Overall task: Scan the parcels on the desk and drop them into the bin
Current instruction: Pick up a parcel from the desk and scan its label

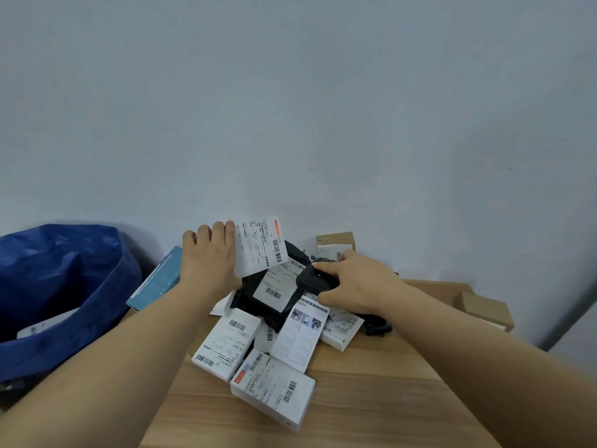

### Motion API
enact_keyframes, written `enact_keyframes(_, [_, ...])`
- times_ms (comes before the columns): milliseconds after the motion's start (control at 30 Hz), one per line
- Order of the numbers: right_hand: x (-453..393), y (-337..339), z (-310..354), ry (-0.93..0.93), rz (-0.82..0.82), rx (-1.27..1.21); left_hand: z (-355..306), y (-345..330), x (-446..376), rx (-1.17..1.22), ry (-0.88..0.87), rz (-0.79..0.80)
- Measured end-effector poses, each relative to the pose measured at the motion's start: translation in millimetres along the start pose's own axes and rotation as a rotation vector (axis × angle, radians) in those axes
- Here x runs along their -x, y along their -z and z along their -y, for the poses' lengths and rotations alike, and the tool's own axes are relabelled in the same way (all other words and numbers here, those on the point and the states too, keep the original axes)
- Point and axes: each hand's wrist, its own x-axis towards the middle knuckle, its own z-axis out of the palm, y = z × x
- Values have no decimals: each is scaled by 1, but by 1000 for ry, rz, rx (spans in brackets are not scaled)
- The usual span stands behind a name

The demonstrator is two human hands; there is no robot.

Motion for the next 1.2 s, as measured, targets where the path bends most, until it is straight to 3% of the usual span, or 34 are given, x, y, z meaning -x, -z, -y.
enact_keyframes(300, [-2,-20,24,74,-177,-156,18,6,30,73,142,44])
enact_keyframes(567, [-29,-60,111,307,-226,-178,99,-1,89,33,415,128])
enact_keyframes(900, [-49,-103,306,603,-183,-145,265,-26,199,5,796,195])
enact_keyframes(1200, [-74,-125,505,630,-252,-274,436,-55,251,6,942,279])
